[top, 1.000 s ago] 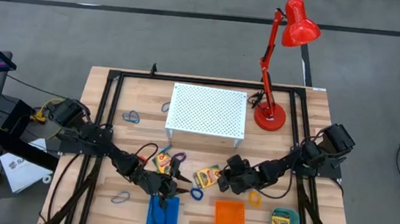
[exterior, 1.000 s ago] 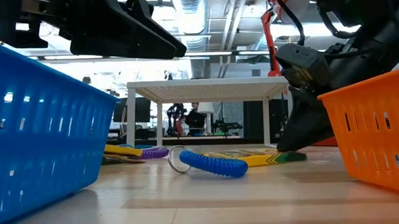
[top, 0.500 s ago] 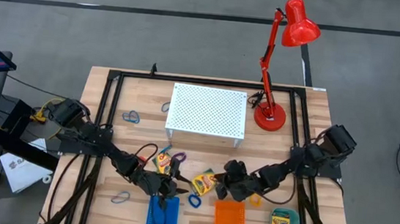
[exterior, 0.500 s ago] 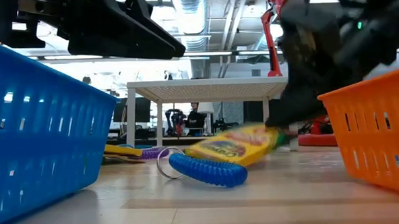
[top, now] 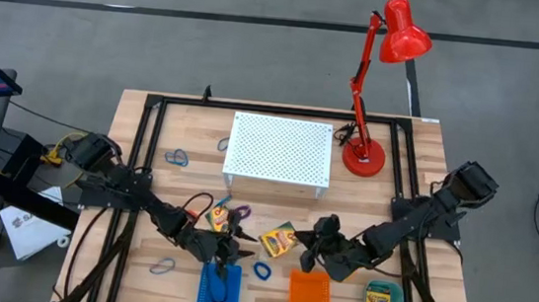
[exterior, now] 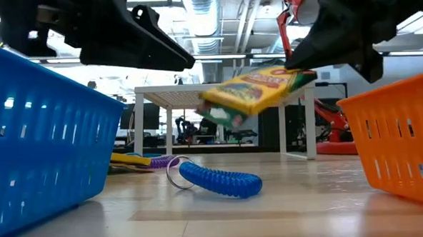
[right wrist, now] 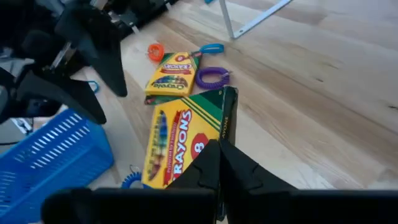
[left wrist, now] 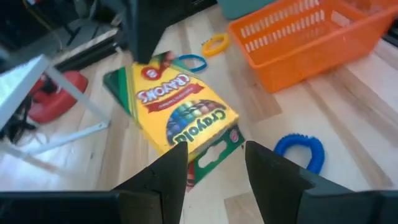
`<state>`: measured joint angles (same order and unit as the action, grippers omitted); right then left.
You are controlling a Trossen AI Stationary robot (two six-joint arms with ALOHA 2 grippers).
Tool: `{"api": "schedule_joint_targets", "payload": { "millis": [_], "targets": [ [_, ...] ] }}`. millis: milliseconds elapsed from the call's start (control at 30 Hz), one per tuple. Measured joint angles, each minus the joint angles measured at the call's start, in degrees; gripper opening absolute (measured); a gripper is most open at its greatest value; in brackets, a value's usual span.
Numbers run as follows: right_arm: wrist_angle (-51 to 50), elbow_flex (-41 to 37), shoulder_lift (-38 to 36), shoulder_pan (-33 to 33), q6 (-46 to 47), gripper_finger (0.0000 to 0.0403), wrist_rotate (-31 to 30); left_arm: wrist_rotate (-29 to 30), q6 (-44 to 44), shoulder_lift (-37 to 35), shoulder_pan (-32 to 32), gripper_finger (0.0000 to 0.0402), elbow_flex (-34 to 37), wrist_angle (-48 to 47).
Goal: Pick & Place Office Desk Supplies
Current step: Put the yellow crayon box into the green bin
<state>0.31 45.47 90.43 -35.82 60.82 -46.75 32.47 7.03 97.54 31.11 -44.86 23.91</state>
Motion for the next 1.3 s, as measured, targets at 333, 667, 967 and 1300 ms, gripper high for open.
{"api": "schedule_joint_targets", "payload": {
  "millis": [333,667,967,1300],
  "targets": [
    [2.42,0.01,-0.13,-1.45,-5.12,0.0000,-1.35,-0.07,-13.70,0.00,-5.86,0.0217,0.00,2.96],
    [2.60,2.42,-0.17,-2.00,-10.44,0.0000,-1.35,-22.16,-19.55,0.00,-11.70,0.0281,0.02,8.27],
    [1.55,4.42,-0.17,-2.04,-13.79,0.0000,-1.60,-28.33,-22.66,0.00,-14.28,0.0271,0.02,8.75],
    [1.42,4.42,-0.17,-2.05,-14.79,0.0000,-1.62,-33.58,-25.33,0.00,-14.27,0.0139,0.02,10.57]
  ]
}}
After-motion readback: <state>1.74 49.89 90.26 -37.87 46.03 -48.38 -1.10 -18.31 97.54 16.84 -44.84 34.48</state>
